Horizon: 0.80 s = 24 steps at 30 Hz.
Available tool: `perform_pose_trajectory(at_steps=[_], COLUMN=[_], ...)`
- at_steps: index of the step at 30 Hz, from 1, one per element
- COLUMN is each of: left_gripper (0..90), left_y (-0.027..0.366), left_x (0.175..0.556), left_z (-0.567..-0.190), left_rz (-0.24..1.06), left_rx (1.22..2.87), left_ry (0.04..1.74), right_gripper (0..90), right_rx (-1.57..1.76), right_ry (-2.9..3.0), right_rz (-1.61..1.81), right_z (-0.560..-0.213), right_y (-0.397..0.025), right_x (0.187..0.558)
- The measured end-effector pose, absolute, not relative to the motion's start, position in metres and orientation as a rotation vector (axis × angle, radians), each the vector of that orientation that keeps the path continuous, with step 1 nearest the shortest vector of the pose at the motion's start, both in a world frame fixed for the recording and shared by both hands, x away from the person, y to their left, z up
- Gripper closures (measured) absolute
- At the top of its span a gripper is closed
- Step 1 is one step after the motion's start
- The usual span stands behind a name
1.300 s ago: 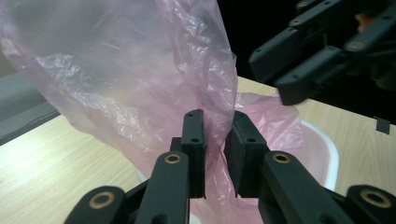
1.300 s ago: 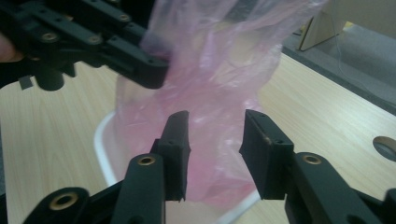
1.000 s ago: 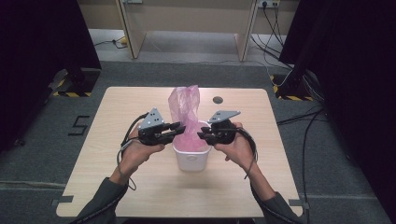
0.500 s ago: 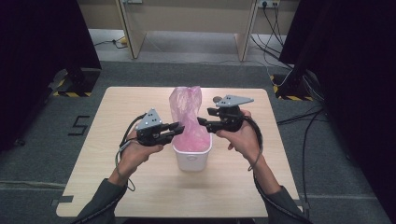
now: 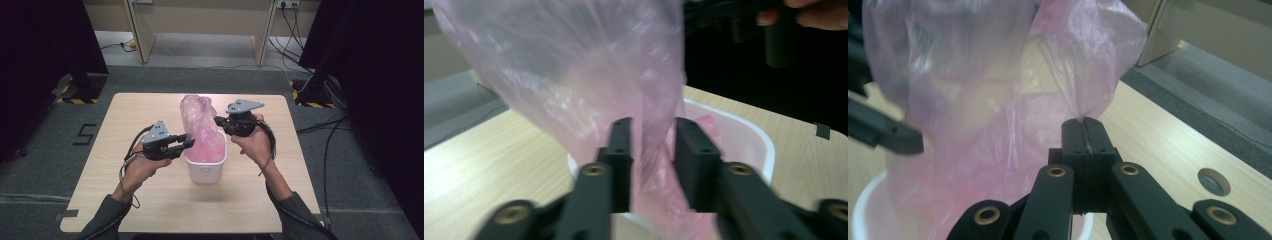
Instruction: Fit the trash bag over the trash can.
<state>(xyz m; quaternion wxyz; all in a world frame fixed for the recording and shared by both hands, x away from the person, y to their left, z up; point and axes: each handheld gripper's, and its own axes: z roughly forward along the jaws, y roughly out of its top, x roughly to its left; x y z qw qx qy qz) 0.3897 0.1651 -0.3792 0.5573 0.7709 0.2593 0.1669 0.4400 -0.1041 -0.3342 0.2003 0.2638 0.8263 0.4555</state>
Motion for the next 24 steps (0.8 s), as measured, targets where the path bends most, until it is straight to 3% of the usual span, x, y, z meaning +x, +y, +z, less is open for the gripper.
perform_pose_trajectory(at_steps=[5,7,9,10,12,17,19,24], left_gripper=[50.2,51.2,59.4,59.4,77.1,80.3,77.3,46.5], left_y=[0.164,0.161,0.157,0.154,0.146,0.14,0.141,0.15], left_x=[0.39,0.391,0.39,0.39,0.391,0.396,0.399,0.392], left_z=[-0.378,-0.376,-0.374,-0.374,-0.377,-0.387,-0.392,-0.382], left_rz=[0.399,0.395,0.397,0.406,0.407,0.38,0.365,0.363], left_rx=[1.801,1.788,1.808,1.833,1.892,1.926,1.929,1.877], left_ry=[0.645,0.64,0.621,0.605,0.586,0.591,0.607,0.674], right_gripper=[90.0,90.0,90.0,90.0,90.0,90.0,90.0,89.8], right_rx=[0.729,0.725,0.721,0.72,0.723,0.737,0.745,0.758], right_ry=[2.299,2.287,2.276,2.272,2.252,2.264,2.268,2.273], right_rz=[1.31,1.329,1.348,1.354,1.37,1.37,1.378,1.397], right_z=[-0.34,-0.34,-0.341,-0.341,-0.344,-0.354,-0.359,-0.366], right_y=[-0.122,-0.129,-0.135,-0.138,-0.147,-0.156,-0.158,-0.16], right_x=[0.42,0.41,0.4,0.396,0.387,0.376,0.372,0.365])
